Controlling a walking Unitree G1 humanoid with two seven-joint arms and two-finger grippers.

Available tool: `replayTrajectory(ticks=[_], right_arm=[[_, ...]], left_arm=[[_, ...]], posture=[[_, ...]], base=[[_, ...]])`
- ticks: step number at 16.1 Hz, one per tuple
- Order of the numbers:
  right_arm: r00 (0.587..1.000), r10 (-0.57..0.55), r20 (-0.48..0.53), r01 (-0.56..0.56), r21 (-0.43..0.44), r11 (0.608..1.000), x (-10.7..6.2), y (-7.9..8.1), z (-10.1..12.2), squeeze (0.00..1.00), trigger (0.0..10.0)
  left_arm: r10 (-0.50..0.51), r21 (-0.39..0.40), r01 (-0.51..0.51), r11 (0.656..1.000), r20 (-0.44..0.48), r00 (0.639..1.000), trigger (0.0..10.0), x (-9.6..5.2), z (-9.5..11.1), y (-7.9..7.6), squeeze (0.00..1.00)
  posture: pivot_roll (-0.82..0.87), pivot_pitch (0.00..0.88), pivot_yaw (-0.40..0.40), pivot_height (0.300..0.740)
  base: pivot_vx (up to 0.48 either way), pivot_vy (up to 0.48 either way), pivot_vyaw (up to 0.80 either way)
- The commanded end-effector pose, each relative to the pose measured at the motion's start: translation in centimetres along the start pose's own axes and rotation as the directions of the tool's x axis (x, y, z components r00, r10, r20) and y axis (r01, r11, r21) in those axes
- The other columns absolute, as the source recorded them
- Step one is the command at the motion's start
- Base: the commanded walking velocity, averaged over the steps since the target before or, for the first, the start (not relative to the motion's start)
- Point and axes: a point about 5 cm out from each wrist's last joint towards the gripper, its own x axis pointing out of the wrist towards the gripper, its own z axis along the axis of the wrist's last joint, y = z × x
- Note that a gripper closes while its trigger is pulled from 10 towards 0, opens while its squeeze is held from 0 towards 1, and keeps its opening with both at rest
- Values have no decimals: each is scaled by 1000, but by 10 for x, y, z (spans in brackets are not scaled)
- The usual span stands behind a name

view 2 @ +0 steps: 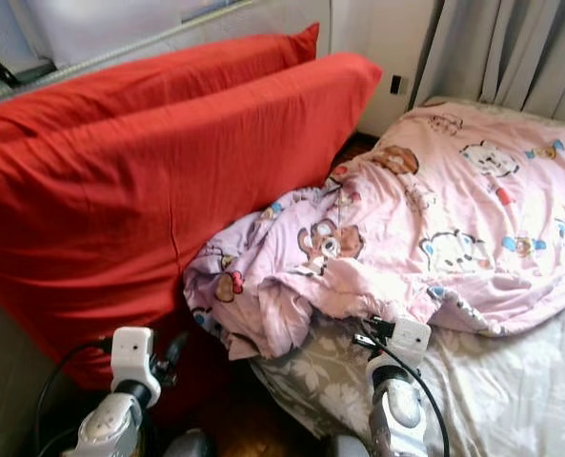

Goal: Clean up the room

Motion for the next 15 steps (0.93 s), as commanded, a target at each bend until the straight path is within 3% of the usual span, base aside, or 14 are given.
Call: replayTrajectory(ticks=[1, 4, 11, 15], right_arm=[[1000, 0, -4, 0, -9, 1000, -1, -1, -1, 0, 10000], [1000, -18, -9, 17, -12, 1000, -2, -7, -2, 0, 10000], [1000, -16, -26, 15, -17, 1000, -1, -6, -3, 0, 10000], [999, -8, -50, 5, -61, 998, 0, -6, -5, 0, 10000]], left_arm=[[16, -7, -16, 1000, 1, 1000, 10000, 1, 0, 6, 0], [40, -24, -40, 999, -31, 999, 10000, 1, -8, 9, 0], [120, -46, -127, 991, -144, 982, 10000, -5, -30, 30, 0], [156, -70, -183, 981, -281, 947, 10000, -16, -57, 36, 0]], posture=[[-13, 0, 47, 711], [-10, 0, 40, 740], [16, 0, 30, 740], [18, 0, 32, 740]], base=[[0, 0, 0], [0, 0, 0], [0, 0, 0], [0, 0, 0]])
